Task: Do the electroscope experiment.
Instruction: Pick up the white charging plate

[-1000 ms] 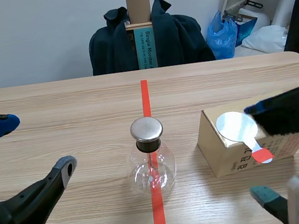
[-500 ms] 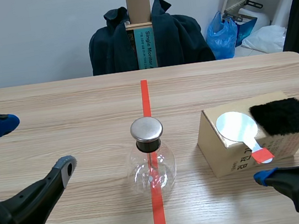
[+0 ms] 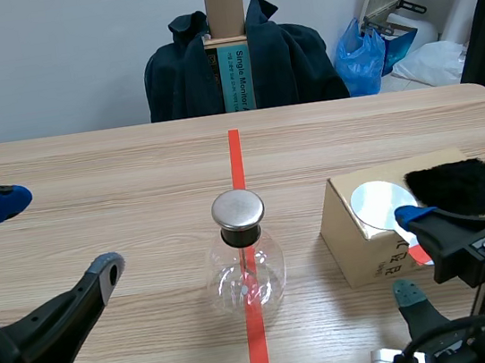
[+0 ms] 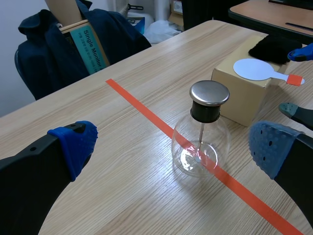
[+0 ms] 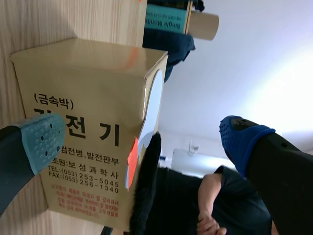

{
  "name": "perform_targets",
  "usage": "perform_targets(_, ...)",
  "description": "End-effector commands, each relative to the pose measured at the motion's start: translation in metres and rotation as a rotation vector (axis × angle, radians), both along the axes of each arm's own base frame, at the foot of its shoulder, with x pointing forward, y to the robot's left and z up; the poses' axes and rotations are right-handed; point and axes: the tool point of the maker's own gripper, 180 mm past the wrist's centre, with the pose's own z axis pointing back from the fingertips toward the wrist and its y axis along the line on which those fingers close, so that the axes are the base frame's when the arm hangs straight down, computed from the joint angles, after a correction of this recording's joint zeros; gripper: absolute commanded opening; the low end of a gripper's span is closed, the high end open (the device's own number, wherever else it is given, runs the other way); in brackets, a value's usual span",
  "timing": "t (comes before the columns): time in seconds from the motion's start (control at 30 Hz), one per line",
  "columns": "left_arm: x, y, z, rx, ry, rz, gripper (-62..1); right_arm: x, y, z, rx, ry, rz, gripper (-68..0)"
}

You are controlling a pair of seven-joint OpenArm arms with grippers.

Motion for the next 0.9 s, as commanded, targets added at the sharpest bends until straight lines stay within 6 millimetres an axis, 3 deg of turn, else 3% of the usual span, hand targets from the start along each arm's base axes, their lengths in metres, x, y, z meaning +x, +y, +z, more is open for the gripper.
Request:
perform_targets(0.0, 0.0, -0.003, 0.008, -0.02, -0.022, -0.008, 1.4, 0.006, -0.004, 0.012, 0.023, -0.044, -0.038, 0.4)
perform_targets(0.37, 0.0, -0.003, 0.008, -0.02, -0.022, -0.008, 1.4, 0.006, -0.01, 0.014, 0.185, -0.016, -0.14, 0.4)
perform_targets(0.87, 0.0, -0.003, 0.008, -0.02, -0.022, -0.008, 1.4, 0.015, -0.03, 0.022, 0.165, -0.057, -0.179, 0.4)
